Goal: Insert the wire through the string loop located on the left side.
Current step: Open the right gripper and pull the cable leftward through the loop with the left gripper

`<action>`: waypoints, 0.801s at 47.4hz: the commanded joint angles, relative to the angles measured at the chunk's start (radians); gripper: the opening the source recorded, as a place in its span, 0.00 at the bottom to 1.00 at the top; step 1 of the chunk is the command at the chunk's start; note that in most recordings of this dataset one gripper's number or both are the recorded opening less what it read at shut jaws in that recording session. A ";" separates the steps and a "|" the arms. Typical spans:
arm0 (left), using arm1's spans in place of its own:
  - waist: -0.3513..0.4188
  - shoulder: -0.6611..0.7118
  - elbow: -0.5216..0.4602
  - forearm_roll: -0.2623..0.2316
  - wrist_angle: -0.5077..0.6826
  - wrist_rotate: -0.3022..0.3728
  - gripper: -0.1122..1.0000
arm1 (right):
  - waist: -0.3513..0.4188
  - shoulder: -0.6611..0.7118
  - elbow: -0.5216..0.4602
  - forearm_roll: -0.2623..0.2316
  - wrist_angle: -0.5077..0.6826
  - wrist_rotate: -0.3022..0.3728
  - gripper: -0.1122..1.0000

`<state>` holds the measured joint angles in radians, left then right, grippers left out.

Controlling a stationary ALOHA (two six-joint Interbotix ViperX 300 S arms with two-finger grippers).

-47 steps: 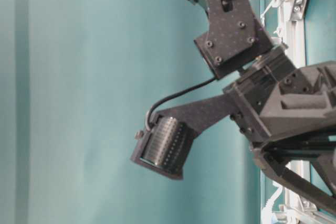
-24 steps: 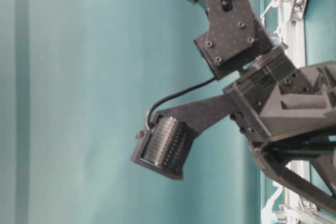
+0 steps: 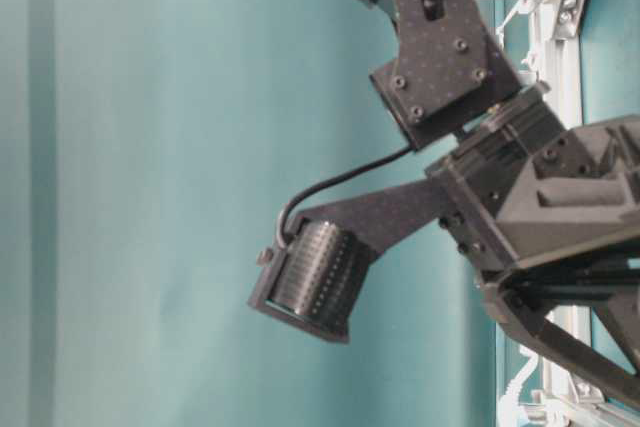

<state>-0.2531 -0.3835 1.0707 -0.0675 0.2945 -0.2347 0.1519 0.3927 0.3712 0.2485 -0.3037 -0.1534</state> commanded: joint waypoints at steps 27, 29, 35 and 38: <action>-0.055 -0.029 0.025 -0.003 0.020 -0.083 0.29 | 0.005 -0.025 -0.011 -0.002 -0.005 0.002 0.96; -0.057 -0.028 0.025 -0.002 0.020 -0.092 0.29 | 0.005 -0.025 -0.012 -0.002 -0.005 0.002 0.96; -0.055 -0.028 0.026 -0.002 0.020 -0.107 0.29 | 0.005 -0.025 -0.012 -0.002 -0.008 0.002 0.96; -0.057 -0.028 0.025 0.002 0.020 -0.109 0.29 | 0.005 -0.025 -0.011 -0.002 -0.008 0.002 0.96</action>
<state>-0.3037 -0.4080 1.1060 -0.0706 0.3175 -0.3344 0.1549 0.3927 0.3712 0.2485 -0.3037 -0.1519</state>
